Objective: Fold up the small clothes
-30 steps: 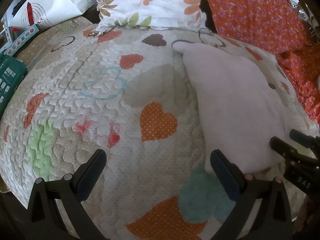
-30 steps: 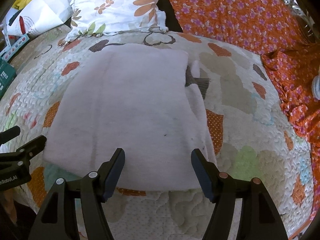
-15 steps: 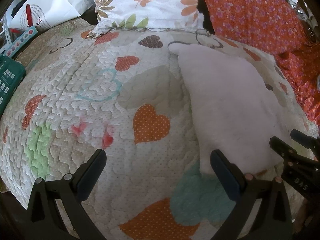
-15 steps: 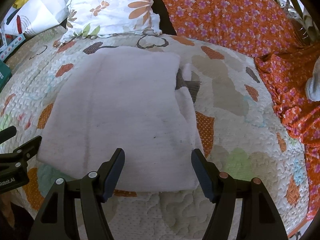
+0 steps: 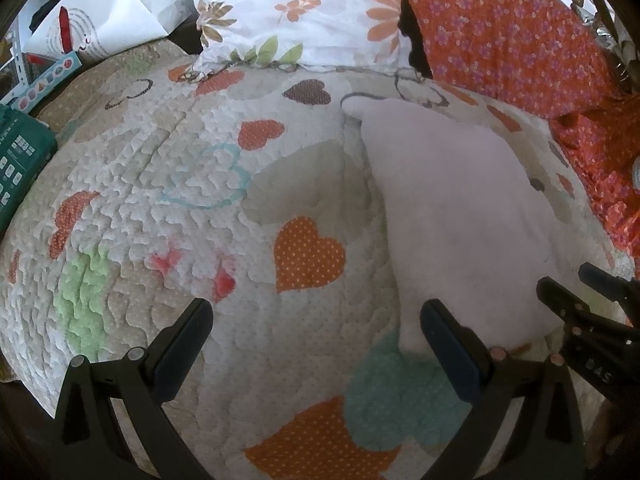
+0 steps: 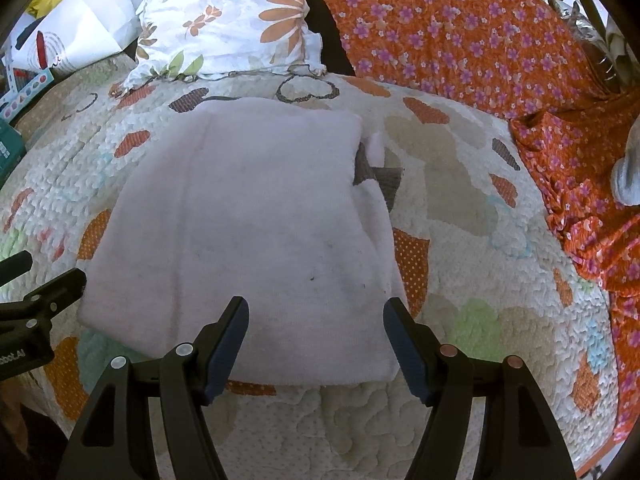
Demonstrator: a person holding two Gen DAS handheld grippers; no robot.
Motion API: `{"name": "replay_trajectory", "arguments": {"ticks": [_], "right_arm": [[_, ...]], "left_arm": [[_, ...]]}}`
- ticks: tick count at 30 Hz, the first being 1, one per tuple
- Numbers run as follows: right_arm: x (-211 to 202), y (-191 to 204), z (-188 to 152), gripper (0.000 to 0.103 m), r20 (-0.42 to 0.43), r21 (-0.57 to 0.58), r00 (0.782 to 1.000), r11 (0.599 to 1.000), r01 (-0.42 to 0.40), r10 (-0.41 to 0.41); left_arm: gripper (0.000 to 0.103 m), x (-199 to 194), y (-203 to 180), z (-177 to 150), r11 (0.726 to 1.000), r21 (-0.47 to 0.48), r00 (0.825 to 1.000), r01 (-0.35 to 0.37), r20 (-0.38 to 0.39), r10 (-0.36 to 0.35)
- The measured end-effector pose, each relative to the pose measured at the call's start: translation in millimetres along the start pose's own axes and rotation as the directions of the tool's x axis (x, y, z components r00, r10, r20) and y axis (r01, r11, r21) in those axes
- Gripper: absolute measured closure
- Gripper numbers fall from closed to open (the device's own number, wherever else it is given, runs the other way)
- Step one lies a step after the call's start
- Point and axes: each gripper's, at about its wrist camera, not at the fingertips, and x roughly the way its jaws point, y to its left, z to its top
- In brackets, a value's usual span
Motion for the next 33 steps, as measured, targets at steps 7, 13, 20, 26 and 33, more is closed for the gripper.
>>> {"name": "replay_trajectory", "arguments": {"ticks": [7, 13, 20, 26, 33], "right_arm": [[-9.2, -1.0, 3.3, 0.027, 0.047, 0.021, 0.999, 1.0, 0.011, -0.012], [-6.0, 1.3, 0.8, 0.026, 0.03, 0.007, 0.999, 1.0, 0.021, -0.022], [-4.1, 3.1, 0.5, 0.026, 0.028, -0.012, 0.996, 0.996, 0.087, -0.086], [-5.6, 1.4, 1.5, 0.026, 0.036, -0.028, 0.989, 0.989, 0.145, -0.144], [-12.7, 6.0, 2.0, 0.026, 0.092, -0.078, 0.968, 0.967, 0.241, -0.234]], "left_arm": [[0.0, -6.6, -3.2, 0.4, 1.0, 0.012, 1.0, 0.017, 0.022, -0.018], [0.0, -6.2, -5.9, 0.6, 1.0, 0.011, 0.999, 0.026, 0.02, -0.026], [0.0, -7.2, -7.4, 1.4, 0.999, 0.012, 0.999, 0.031, 0.028, -0.032], [0.0, -5.6, -8.3, 1.5, 1.0, 0.008, 0.999, 0.024, 0.026, -0.025], [0.0, -5.0, -13.4, 2.9, 0.999, 0.017, 0.999, 0.033, 0.034, -0.033]]}}
